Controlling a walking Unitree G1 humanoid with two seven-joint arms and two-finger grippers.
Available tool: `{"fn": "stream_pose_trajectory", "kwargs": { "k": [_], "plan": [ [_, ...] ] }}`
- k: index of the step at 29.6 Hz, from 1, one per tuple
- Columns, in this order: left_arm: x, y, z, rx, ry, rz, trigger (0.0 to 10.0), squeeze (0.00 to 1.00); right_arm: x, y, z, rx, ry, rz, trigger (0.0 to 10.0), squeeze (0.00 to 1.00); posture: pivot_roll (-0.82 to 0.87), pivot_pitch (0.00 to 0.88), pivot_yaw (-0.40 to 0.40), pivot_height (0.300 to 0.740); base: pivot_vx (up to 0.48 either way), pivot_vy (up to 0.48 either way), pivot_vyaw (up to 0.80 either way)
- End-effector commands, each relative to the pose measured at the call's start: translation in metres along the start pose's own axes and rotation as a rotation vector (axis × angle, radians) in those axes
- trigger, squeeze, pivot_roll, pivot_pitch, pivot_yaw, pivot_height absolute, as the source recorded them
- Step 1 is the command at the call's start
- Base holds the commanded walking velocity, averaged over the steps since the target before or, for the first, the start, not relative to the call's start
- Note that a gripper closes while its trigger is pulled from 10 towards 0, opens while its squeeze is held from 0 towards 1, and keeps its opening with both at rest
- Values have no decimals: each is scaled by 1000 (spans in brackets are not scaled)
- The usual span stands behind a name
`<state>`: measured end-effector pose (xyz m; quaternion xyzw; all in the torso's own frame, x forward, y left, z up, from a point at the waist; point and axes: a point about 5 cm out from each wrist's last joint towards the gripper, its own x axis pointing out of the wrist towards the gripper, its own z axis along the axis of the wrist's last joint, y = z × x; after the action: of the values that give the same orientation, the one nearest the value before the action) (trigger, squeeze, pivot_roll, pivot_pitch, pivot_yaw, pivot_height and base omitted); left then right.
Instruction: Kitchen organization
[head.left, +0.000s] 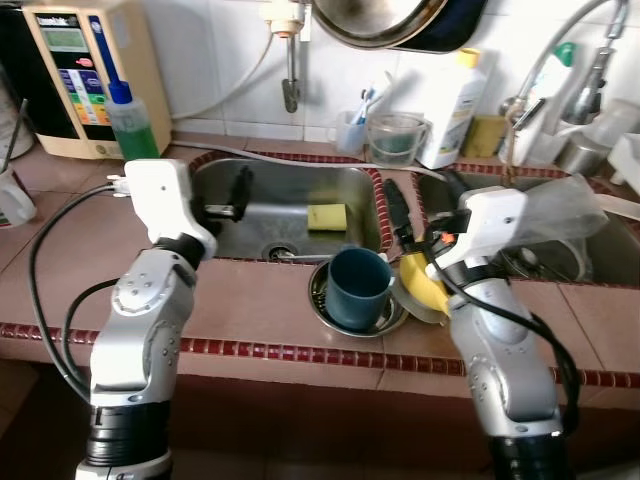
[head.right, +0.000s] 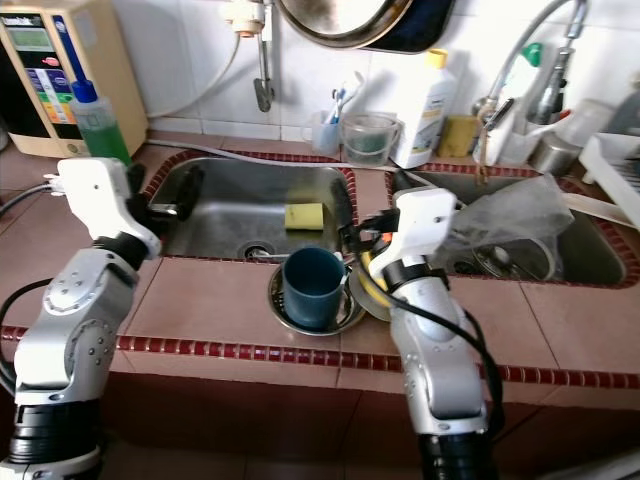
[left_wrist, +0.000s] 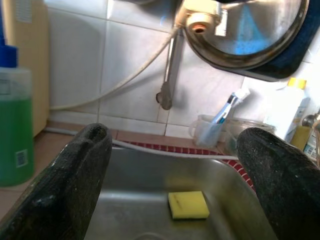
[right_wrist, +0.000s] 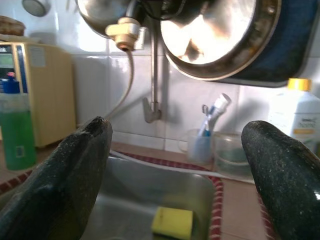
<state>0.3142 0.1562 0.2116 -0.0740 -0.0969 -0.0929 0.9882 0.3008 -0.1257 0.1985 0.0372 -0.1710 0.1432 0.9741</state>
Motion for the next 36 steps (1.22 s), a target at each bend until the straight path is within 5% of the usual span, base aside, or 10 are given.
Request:
{"fn": "stream_pose_trajectory", "kwargs": {
  "k": [1,36],
  "plan": [
    [1,-6,4,9,-19,-29,10000,0,1,-5,4,-17,-16,-12,10000,0,-57,26,7,740,0,0,0],
    [-12,-14,5,139,-7,-223,10000,0,-12,2,-7,-59,55,26,10000,0,-63,59,7,740,0,-51,0]
  ]
}}
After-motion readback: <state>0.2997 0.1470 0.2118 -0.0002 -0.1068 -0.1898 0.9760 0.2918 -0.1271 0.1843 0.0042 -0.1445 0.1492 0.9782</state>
